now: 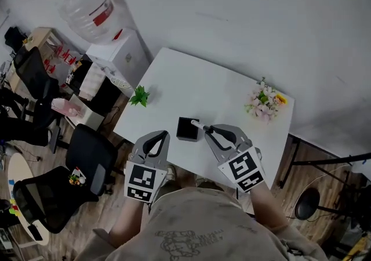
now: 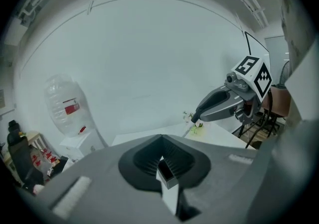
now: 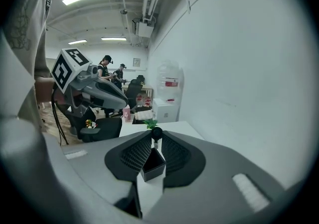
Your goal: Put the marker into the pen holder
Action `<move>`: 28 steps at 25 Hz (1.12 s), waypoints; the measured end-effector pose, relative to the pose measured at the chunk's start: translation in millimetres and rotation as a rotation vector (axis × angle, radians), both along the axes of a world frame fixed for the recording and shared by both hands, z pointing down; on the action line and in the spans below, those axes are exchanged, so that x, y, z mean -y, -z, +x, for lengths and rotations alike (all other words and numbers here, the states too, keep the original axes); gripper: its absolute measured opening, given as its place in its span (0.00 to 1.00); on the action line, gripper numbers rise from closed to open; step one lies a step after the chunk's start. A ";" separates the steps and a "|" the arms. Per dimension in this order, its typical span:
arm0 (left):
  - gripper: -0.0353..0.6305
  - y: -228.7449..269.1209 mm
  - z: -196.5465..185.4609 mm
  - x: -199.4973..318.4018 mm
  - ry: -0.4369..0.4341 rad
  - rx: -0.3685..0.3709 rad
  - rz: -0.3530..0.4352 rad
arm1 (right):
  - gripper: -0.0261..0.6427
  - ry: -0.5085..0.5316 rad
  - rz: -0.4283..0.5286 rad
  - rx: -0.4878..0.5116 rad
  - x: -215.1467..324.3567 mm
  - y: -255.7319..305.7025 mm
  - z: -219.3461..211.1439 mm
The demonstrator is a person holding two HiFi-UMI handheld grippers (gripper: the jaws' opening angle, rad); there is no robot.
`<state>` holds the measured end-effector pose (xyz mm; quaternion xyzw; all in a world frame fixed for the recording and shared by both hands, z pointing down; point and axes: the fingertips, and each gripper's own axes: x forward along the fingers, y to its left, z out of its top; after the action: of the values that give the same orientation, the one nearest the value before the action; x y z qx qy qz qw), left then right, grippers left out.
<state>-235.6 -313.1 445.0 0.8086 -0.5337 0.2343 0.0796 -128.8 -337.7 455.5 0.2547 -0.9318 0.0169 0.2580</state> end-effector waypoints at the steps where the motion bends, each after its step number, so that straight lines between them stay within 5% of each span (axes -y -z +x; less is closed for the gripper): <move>1: 0.05 -4.0 -1.6 2.7 -0.019 0.001 -0.010 | 0.18 -0.013 -0.009 -0.007 0.5 -3.5 -2.4; 17: 0.05 -68.3 -31.1 29.5 -0.270 -0.010 -0.164 | 0.18 -0.203 -0.202 -0.145 9.2 -87.6 -42.0; 28: 0.05 -106.4 -43.9 33.2 -0.346 -0.024 -0.262 | 0.18 -0.250 -0.322 -0.249 14.1 -149.4 -55.8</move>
<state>-279.4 -346.3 551.4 0.8736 -0.3512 0.3023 0.1487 -184.7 -351.8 604.8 0.3236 -0.8395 0.1655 0.4039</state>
